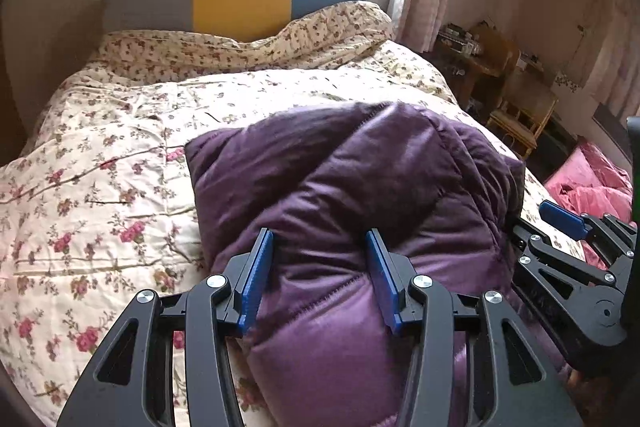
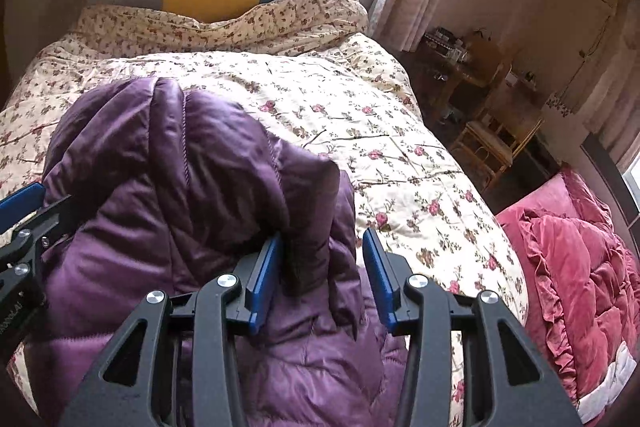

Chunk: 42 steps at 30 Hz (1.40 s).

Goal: Fold large clothes

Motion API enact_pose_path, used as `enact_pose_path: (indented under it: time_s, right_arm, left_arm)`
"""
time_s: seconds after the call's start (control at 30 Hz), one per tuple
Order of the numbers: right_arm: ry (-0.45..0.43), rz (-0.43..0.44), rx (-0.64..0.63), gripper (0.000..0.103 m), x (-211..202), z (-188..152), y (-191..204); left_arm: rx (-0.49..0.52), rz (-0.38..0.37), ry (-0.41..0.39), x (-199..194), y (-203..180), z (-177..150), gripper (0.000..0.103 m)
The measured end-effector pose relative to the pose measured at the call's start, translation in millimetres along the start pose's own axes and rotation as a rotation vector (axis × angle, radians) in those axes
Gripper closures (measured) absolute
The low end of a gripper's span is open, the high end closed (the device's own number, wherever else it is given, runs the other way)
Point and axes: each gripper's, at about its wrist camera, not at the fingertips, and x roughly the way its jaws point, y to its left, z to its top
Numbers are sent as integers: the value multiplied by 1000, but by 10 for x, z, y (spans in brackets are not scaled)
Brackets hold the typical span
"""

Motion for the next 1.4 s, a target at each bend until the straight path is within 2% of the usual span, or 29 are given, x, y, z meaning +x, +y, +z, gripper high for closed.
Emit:
enact_pose_path:
  time_s: [0.27,0.47,0.67,0.83,0.9,1.07,1.13,1.4]
  right_arm:
    - [56,-3,4,61,307,4,-18]
    - [140,50,21,61,604,-116,-6]
    - [157,80,34,61,702,-197,-3]
    - [130,91,38,58,568,-177,-32]
    - [115,91,36,54,519,-165,-71]
    - [87,87,39,43,389,-166,-136]
    - [80,89,43,38,335,-172,-163]
    - [90,133,48,22,163,-251,-290]
  left_arm:
    - [-3,0,17,163,17,90,55]
    - [5,-23,57,373,-48,-4,55]
    - [16,-15,73,502,-101,-112,55]
    - [10,-8,71,362,-75,-67,52]
    - [-2,-2,61,287,-50,-65,45]
    - [6,-1,37,110,-41,-109,44]
    - [0,-3,28,45,-22,-140,38]
    - [-8,-9,10,-106,30,-211,32]
